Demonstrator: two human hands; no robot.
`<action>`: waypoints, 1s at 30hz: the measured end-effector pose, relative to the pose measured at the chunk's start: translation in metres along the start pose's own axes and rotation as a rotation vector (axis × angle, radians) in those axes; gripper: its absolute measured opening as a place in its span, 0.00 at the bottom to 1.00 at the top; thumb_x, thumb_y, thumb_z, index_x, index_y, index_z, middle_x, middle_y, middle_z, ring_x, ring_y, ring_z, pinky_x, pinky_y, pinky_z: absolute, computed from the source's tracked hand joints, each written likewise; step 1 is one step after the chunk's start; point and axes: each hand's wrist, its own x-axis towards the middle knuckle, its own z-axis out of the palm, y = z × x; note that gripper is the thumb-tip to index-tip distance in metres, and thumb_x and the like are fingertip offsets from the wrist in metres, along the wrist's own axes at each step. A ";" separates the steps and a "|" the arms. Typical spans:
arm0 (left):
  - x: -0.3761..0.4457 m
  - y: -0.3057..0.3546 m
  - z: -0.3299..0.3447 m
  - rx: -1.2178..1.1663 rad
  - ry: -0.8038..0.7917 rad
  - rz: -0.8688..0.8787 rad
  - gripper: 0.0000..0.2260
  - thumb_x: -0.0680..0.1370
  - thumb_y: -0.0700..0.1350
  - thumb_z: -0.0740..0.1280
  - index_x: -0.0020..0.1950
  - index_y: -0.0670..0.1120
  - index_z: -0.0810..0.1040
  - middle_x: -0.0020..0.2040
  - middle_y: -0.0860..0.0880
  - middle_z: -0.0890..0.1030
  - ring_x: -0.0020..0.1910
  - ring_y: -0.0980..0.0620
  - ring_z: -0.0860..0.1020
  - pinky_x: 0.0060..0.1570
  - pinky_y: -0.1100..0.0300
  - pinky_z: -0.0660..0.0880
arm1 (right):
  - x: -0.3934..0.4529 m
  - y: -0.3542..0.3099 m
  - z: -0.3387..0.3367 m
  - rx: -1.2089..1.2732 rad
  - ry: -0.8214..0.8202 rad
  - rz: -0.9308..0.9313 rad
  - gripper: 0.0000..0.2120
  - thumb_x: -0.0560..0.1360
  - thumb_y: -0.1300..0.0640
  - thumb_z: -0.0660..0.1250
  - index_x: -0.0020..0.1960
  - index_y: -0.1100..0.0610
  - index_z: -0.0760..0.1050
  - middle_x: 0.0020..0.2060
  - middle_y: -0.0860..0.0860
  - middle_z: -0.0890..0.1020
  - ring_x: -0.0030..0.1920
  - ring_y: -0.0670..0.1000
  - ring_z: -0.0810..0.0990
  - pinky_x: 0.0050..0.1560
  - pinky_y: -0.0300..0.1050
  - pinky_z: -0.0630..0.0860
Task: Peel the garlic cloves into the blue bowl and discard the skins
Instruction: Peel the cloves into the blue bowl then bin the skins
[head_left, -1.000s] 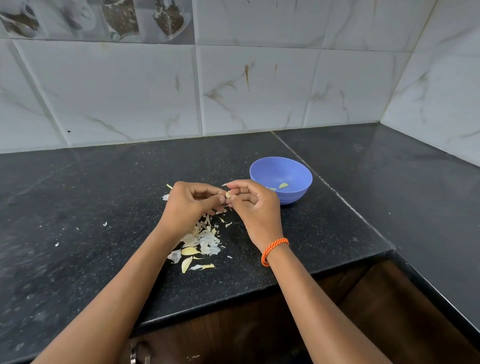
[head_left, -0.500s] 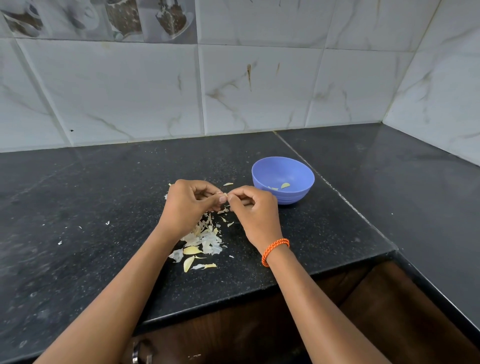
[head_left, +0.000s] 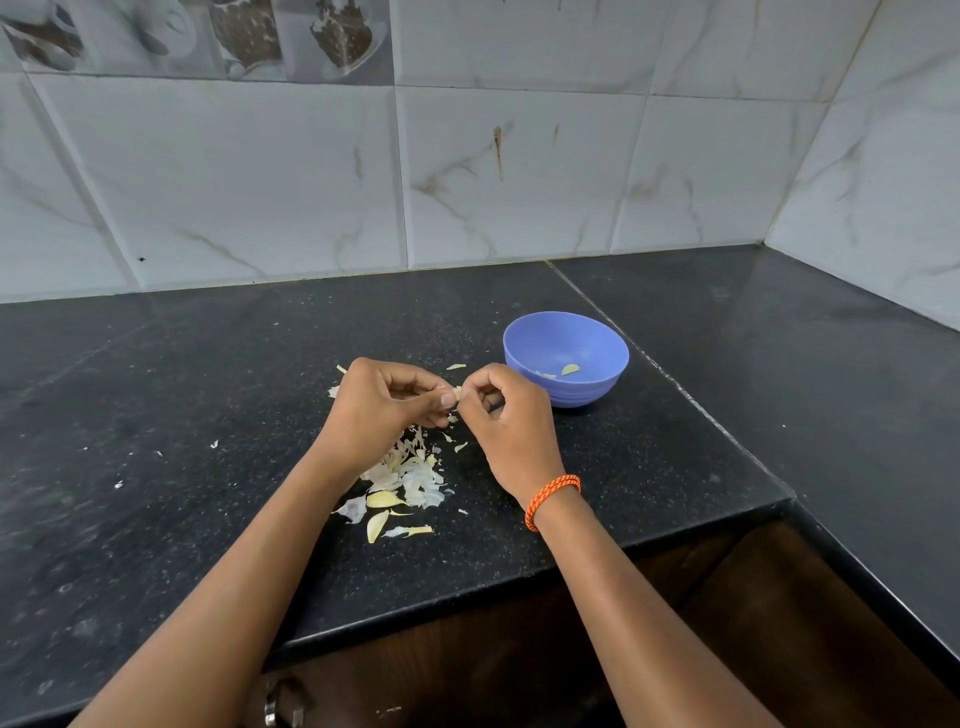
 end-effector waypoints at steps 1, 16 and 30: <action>0.000 0.000 0.001 -0.005 0.004 -0.002 0.03 0.78 0.36 0.78 0.50 0.37 0.89 0.44 0.41 0.89 0.42 0.38 0.88 0.47 0.52 0.87 | 0.000 -0.001 -0.001 0.009 0.011 0.004 0.06 0.79 0.58 0.72 0.44 0.57 0.80 0.38 0.48 0.82 0.39 0.50 0.79 0.37 0.40 0.75; 0.000 0.000 0.002 -0.094 -0.043 -0.023 0.07 0.80 0.37 0.75 0.55 0.35 0.88 0.46 0.38 0.89 0.44 0.38 0.88 0.50 0.48 0.87 | -0.002 -0.005 -0.002 0.072 0.030 0.013 0.05 0.80 0.61 0.71 0.46 0.57 0.82 0.40 0.47 0.84 0.41 0.47 0.81 0.40 0.39 0.79; 0.006 -0.008 -0.003 0.184 0.087 0.092 0.08 0.85 0.46 0.71 0.49 0.48 0.89 0.44 0.53 0.89 0.48 0.53 0.87 0.58 0.50 0.82 | -0.005 -0.007 0.002 -0.292 -0.023 -0.029 0.12 0.84 0.48 0.66 0.44 0.50 0.82 0.40 0.44 0.76 0.41 0.47 0.75 0.37 0.46 0.71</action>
